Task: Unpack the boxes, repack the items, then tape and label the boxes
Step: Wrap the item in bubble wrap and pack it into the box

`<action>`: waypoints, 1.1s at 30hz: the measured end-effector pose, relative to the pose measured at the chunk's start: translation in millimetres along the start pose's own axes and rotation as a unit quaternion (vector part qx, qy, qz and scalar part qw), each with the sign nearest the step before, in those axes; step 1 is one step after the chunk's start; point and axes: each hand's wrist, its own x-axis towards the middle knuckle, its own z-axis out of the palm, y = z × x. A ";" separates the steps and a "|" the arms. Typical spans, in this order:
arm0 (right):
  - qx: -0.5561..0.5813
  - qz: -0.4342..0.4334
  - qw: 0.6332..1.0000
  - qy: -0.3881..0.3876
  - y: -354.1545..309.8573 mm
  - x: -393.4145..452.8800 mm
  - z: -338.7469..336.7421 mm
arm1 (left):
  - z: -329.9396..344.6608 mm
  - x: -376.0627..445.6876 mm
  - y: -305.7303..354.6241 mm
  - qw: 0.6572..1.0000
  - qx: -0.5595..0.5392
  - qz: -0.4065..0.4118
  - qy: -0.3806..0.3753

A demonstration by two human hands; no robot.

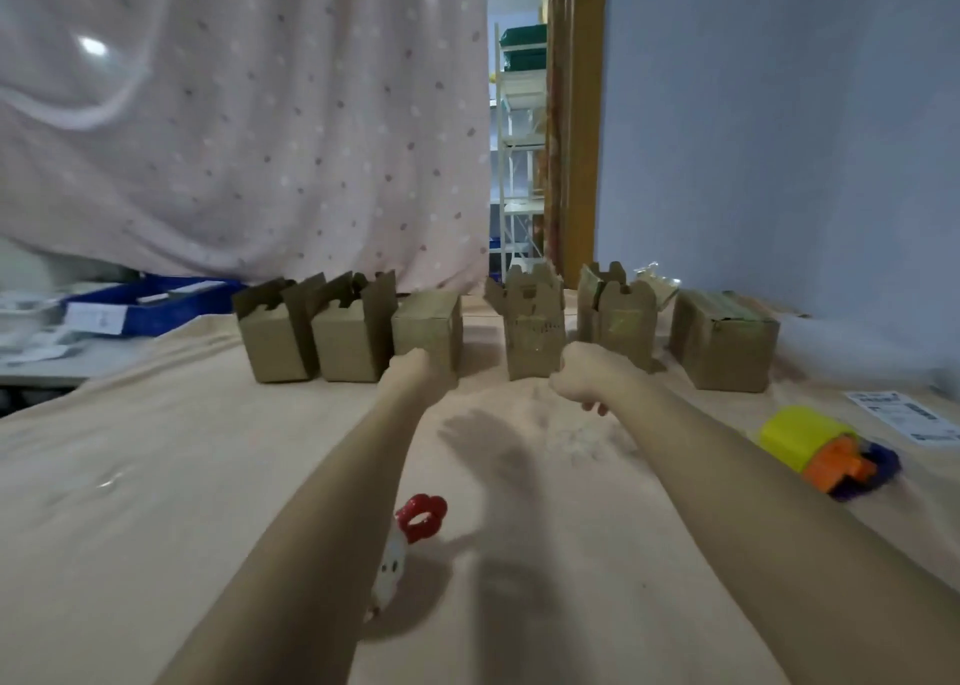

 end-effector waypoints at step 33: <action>0.279 -0.116 0.949 0.095 -218.0 188.3 158.7 | 0.6 176.8 -125.5 0.964 -0.181 -0.072 0.179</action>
